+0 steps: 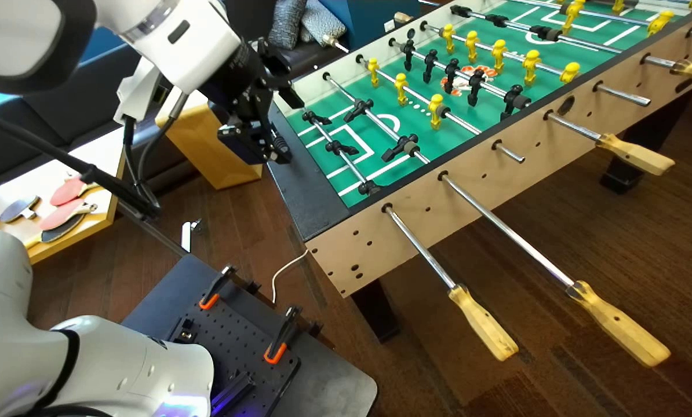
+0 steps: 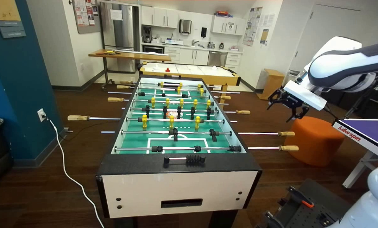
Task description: Push the second handle of the table football slightly
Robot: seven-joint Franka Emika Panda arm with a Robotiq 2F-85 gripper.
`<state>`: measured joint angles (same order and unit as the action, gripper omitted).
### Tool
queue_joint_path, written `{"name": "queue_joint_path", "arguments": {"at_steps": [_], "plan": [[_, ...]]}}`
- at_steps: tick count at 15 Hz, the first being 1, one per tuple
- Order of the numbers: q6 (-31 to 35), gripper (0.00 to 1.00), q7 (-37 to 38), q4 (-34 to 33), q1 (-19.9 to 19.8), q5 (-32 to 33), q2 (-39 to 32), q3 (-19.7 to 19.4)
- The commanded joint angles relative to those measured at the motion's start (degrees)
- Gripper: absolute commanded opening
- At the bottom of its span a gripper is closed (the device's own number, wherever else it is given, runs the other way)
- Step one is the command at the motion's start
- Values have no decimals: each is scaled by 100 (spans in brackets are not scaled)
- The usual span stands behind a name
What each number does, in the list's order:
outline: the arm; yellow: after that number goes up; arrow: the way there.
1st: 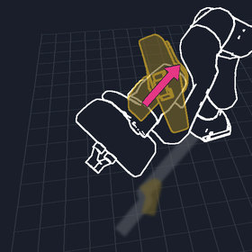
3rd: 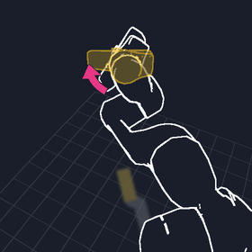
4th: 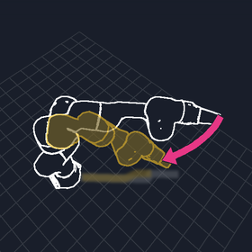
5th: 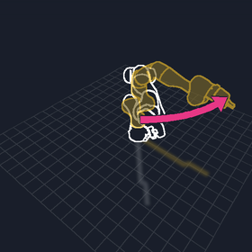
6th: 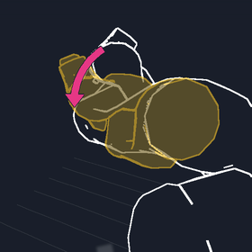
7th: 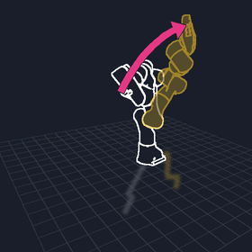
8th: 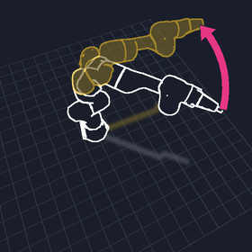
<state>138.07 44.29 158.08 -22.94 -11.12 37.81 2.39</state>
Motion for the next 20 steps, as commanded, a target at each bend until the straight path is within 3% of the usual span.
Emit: {"name": "queue_joint_path", "arguments": {"at_steps": [1,7,11,16,20], "plan": [[-52,100,186,-246,48,91,-281,-139],[52,100,452,-1472,-479,143,-1671,-934],[620,100,1004,-2224,-738,443,-2917,-1393],[1471,100,2384,-3031,-562,934,-4481,-2012],[1507,100,3236,-3686,-230,913,-5572,-2627]]}}
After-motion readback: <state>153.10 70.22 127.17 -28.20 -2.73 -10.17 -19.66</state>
